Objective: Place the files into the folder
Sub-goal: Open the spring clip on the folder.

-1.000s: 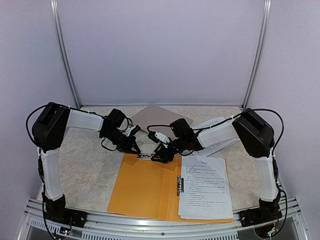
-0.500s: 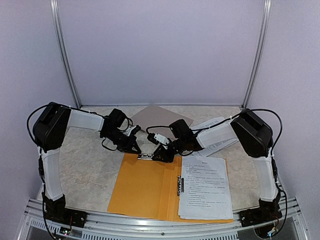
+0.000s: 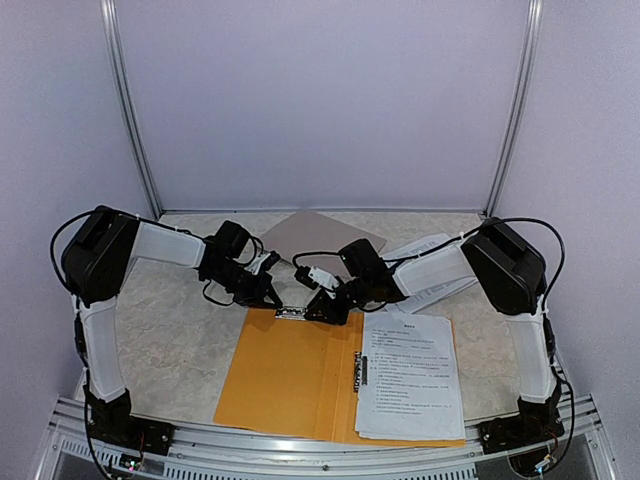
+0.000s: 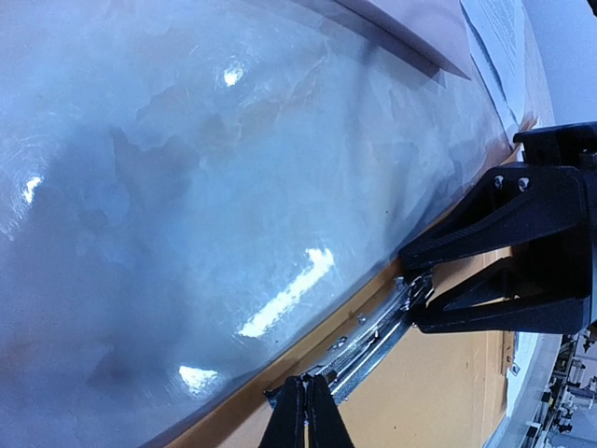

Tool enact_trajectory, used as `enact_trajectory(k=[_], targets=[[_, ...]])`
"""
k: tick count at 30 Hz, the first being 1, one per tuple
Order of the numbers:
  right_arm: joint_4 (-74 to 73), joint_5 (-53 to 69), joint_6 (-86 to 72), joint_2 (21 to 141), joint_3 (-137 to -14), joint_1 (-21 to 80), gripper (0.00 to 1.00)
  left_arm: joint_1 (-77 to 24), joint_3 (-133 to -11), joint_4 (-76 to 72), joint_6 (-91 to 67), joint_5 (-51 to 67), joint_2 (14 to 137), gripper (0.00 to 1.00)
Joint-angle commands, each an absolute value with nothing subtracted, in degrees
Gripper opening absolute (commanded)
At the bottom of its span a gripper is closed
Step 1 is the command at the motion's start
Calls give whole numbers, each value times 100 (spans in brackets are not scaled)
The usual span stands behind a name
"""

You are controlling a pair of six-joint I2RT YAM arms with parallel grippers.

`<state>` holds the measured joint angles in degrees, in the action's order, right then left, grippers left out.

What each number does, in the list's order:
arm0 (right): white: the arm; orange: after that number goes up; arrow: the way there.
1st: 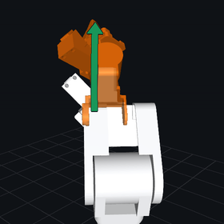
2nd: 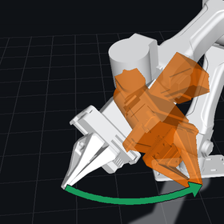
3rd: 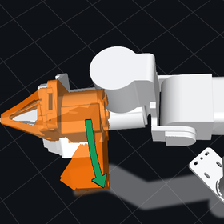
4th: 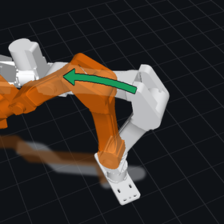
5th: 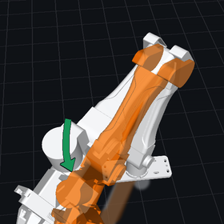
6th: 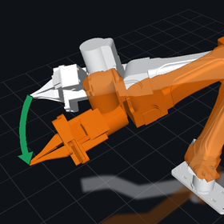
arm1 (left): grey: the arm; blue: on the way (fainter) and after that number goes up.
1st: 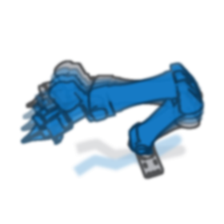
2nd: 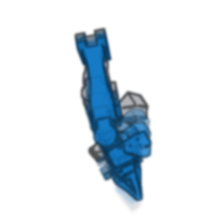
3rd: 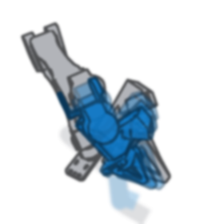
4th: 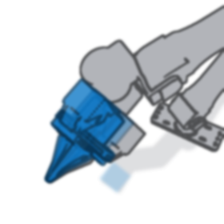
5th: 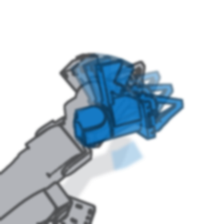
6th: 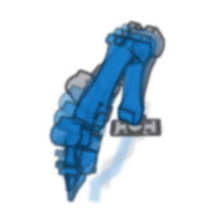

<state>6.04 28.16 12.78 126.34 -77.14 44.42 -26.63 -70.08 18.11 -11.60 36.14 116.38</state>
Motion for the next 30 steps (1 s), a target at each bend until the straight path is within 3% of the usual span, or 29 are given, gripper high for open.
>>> enact_trajectory(k=[1, 30], targets=[[315, 2384, 1175, 12788, -7525, 4414, 15, -2728, -6564, 2193, -1241, 2939, 11879, 0], [35, 1896, 747, 12868, -7501, 4420, 7, -2973, -6392, 2394, -1518, 2847, 11156, 0]])
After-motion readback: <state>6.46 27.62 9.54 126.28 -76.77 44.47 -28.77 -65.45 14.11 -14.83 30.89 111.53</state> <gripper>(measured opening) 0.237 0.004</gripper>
